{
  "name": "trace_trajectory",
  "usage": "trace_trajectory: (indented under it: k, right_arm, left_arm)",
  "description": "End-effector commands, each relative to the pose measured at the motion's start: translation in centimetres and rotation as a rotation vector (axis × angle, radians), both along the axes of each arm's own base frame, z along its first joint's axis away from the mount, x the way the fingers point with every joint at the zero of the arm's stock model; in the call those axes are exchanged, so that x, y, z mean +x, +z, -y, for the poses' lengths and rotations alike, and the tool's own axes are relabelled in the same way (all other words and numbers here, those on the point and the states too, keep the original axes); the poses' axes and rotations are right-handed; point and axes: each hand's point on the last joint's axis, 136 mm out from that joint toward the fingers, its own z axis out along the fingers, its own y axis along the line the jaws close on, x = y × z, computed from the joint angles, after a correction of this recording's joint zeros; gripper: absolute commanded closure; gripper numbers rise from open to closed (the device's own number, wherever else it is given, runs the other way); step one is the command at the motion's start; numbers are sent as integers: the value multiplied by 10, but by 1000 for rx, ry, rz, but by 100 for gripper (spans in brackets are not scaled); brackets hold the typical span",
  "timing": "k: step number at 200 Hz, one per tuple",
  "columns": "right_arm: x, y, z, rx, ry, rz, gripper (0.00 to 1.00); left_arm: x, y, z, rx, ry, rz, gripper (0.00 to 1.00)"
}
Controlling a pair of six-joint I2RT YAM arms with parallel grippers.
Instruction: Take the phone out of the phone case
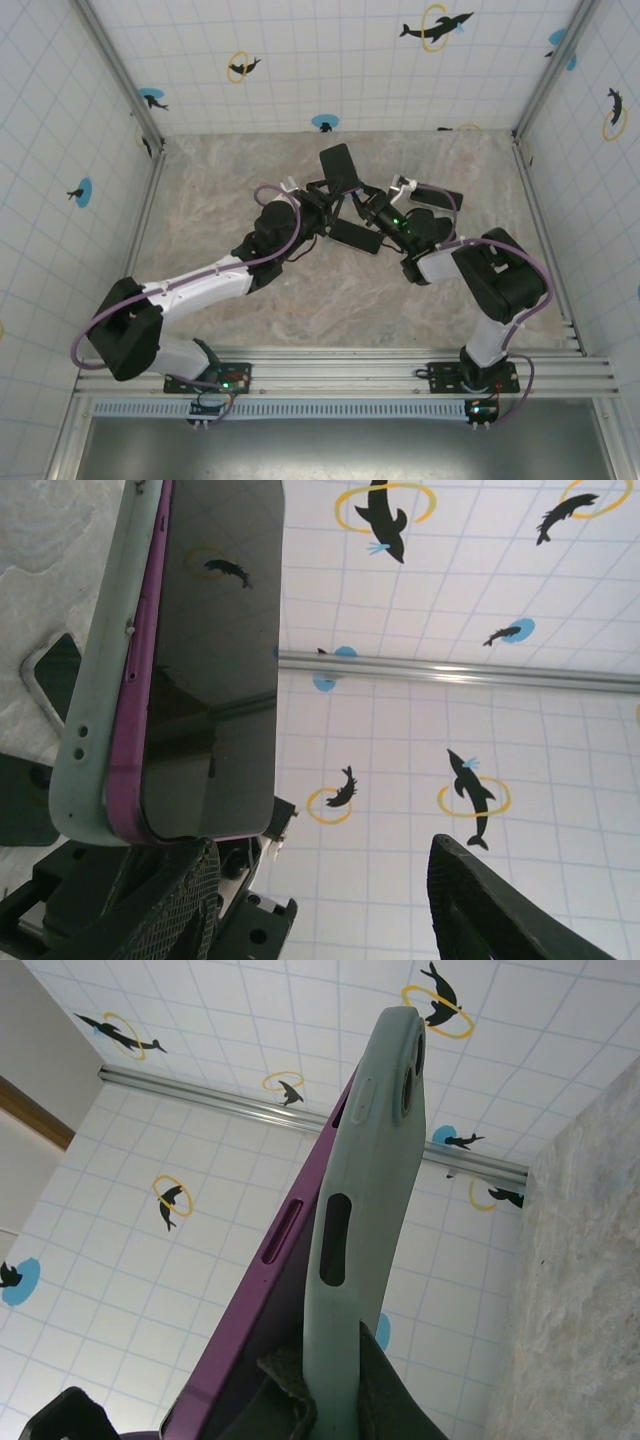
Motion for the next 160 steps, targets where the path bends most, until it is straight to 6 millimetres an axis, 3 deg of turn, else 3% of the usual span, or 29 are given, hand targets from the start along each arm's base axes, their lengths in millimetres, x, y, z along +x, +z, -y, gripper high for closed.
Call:
trace_trajectory:
  k: [1, 99, 160]
  right_arm:
    - [-11, 55, 2, 110, -6, 175, 98]
    - [-7, 52, 6, 89, -38, 175, 98]
    - [-12, 54, 4, 91, -24, 183, 98]
  left_arm:
    - [4, 4, 2, -40, 16, 2, 44]
    - [-17, -12, 16, 1, -59, -41, 44]
    - [-9, -5, 8, -13, -8, -6, 45]
